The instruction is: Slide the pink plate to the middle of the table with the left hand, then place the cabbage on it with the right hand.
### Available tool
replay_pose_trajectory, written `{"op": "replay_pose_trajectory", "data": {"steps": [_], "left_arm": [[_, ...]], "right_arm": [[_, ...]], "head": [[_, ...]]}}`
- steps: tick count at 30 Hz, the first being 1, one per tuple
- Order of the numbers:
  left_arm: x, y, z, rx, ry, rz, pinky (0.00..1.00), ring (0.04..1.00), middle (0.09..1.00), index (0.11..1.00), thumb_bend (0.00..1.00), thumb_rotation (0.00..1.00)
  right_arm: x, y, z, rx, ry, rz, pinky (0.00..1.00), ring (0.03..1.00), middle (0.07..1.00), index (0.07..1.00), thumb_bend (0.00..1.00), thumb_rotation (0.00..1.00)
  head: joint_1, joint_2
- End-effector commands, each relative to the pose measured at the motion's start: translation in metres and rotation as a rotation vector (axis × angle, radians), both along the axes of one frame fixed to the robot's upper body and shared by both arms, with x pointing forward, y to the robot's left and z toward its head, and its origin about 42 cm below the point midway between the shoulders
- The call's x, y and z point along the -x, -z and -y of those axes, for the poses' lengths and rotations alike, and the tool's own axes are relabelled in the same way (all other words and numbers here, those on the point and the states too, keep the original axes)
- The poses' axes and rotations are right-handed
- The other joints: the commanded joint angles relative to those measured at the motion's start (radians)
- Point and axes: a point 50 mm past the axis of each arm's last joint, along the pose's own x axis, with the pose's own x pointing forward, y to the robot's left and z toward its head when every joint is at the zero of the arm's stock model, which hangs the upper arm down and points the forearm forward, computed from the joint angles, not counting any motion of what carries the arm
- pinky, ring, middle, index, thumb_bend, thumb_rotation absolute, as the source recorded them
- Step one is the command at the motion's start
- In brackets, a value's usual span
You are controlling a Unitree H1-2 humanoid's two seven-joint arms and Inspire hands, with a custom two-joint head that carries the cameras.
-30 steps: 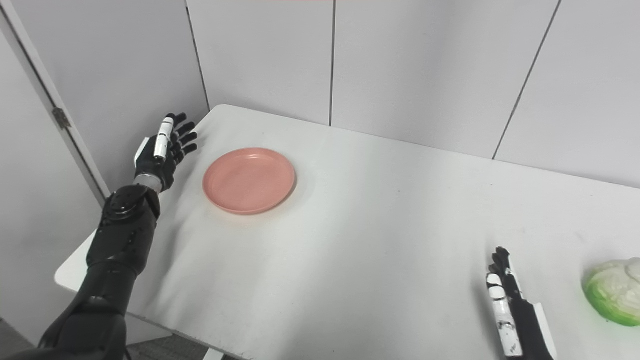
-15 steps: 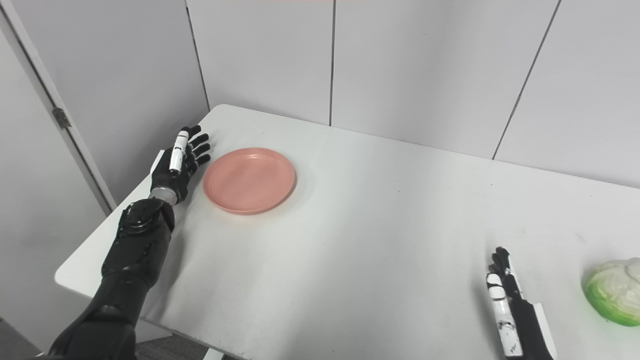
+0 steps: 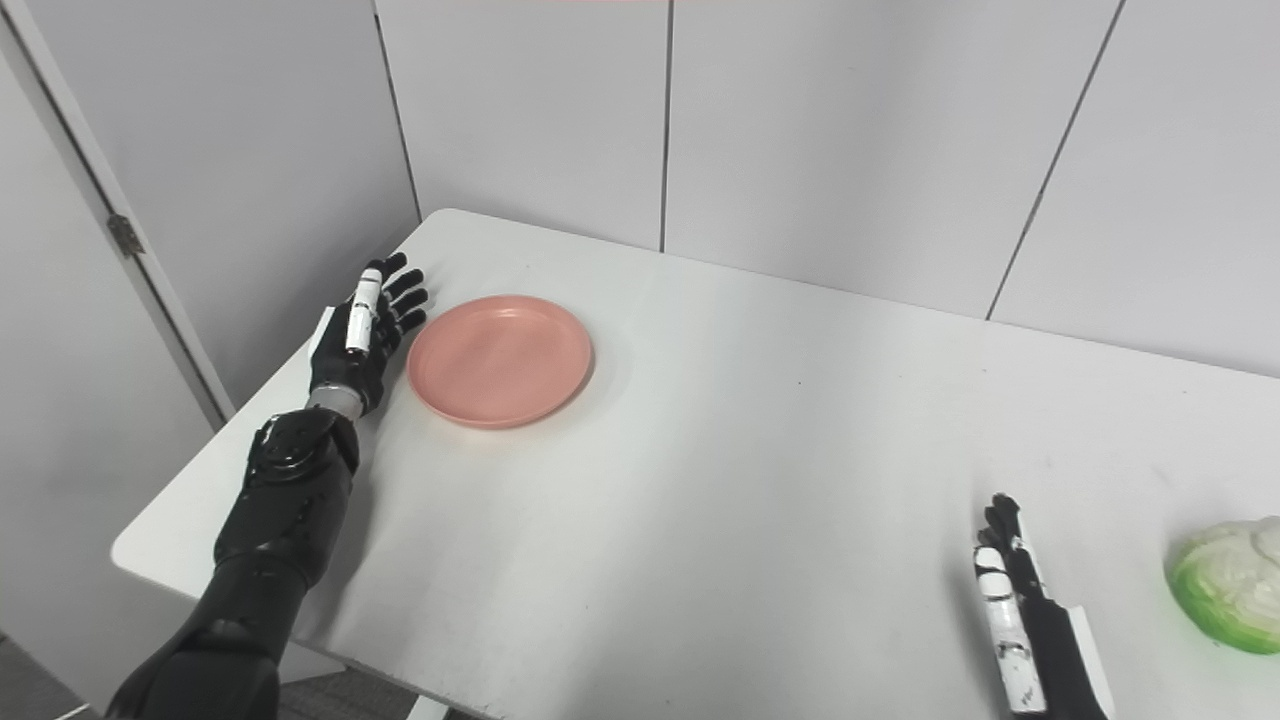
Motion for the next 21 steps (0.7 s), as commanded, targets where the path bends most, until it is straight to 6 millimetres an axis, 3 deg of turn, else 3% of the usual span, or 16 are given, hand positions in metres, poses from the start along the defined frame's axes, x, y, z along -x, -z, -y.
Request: {"op": "replay_pose_trajectory", "data": {"steps": [1,21], "left_arm": [[-0.001,0.006,0.014,0.012,0.045,-0.026,0.88,0.881,0.870,0.866,0.36,1.00],[0.001,0.016,0.066,0.066,0.200,-0.035,0.88,0.881,0.880,0.868,0.37,1.00]], "right_arm": [[-0.003,-0.010,-0.004,-0.007,-0.019,0.019,1.00,1.000,1.000,1.000,0.13,1.00],[-0.005,-0.003,-0.007,-0.003,-0.020,0.021,1.00,1.000,1.000,1.000,0.20,1.00]], "head": [[0.001,0.001],[-0.078,0.017]]}}
